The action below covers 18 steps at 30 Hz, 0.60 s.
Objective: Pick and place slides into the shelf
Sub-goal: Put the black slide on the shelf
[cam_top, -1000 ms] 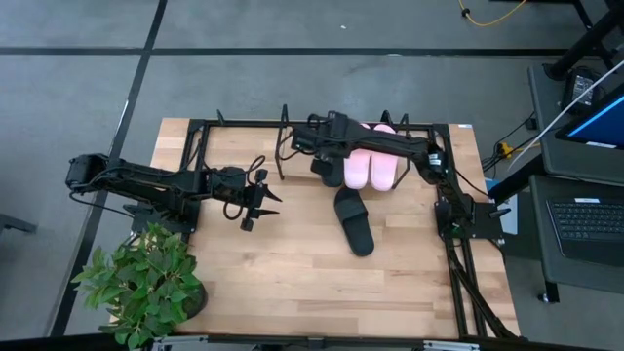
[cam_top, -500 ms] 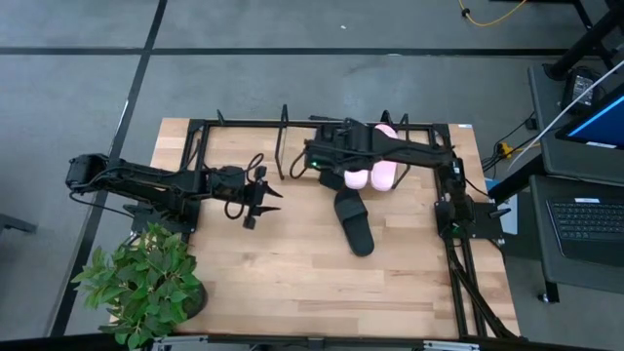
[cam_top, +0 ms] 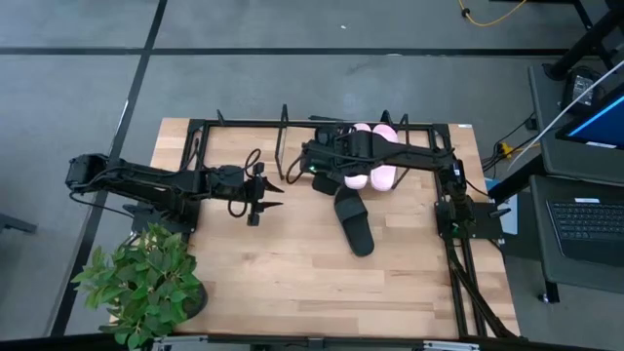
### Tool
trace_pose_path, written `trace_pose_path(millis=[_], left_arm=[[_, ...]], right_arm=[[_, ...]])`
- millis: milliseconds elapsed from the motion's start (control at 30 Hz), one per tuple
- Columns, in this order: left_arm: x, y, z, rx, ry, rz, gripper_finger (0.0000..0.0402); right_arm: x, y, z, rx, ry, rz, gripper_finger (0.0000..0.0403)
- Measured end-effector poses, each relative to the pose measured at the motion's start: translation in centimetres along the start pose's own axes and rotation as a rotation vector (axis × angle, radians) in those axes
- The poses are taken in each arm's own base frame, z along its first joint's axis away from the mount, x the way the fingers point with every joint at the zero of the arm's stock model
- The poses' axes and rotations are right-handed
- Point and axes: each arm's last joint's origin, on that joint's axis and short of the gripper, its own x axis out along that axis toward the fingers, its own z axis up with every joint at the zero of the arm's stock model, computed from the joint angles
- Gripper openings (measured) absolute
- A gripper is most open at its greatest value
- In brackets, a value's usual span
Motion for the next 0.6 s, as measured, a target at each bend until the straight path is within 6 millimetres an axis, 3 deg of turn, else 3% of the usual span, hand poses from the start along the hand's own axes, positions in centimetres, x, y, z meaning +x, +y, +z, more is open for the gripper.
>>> trace_pose_path(millis=[133, 267, 433, 600], left_arm=[[0.0, 0.0, 0.0, 0.033, 0.0, 0.0, 0.0157], [0.0, 0.0, 0.0, 0.048, 0.0, 0.0, 0.0157], [0.0, -0.1, 0.1, 0.049, -0.006, -0.013, 0.0157], [0.0, -0.5, 0.2, 0.049, -0.019, -0.066, 0.0157]], right_arm=[[-0.8, 1.3, -0.2, 0.038, -0.013, 0.029, 0.0192], [-1.4, 5.3, -0.8, 0.012, -0.061, 0.05, 0.0192], [-0.3, 10.8, -3.2, -0.001, -0.123, -0.048, 0.0192], [1.6, 14.3, -6.0, 0.06, -0.12, -0.098, 0.0192]])
